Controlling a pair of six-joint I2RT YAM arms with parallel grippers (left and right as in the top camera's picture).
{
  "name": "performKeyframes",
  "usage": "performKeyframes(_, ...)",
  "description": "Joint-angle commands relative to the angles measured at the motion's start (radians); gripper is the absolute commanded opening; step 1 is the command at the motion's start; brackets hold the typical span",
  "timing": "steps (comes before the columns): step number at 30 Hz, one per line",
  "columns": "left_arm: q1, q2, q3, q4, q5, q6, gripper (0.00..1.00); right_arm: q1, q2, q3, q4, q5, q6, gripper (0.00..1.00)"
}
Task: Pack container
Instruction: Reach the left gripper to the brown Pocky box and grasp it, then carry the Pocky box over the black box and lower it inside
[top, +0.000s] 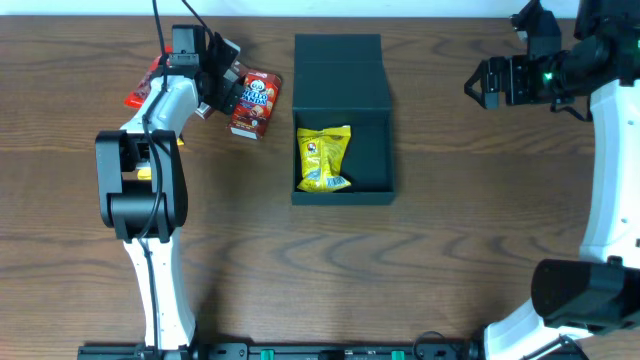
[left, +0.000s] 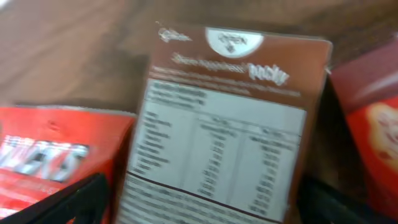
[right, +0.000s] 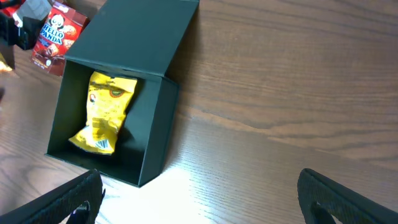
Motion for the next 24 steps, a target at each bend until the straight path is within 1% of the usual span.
performKeyframes(1,-0.006,-0.011,-0.003,0.040,-0.031,0.014,0.95,-0.005,-0.012,0.001,-0.003,-0.001,0.012,0.99)
performKeyframes(3,-0.005,-0.013,-0.003,0.071,-0.032,0.014,0.95,-0.004,-0.012,0.001,-0.003,-0.001,0.012,0.99)
performKeyframes(6,-0.002,-0.002,-0.003,0.066,-0.020,-0.028,0.95,-0.004,-0.012,0.001,-0.004,-0.001,0.023,0.99)
performKeyframes(10,-0.002,0.011,-0.003,0.056,0.030,-0.042,0.95,-0.004,-0.012,0.001,-0.003,-0.001,0.027,0.99)
performKeyframes(24,0.006,0.049,-0.006,0.010,0.029,-0.102,0.96,-0.004,-0.012,0.001,-0.028,0.000,0.030,0.99)
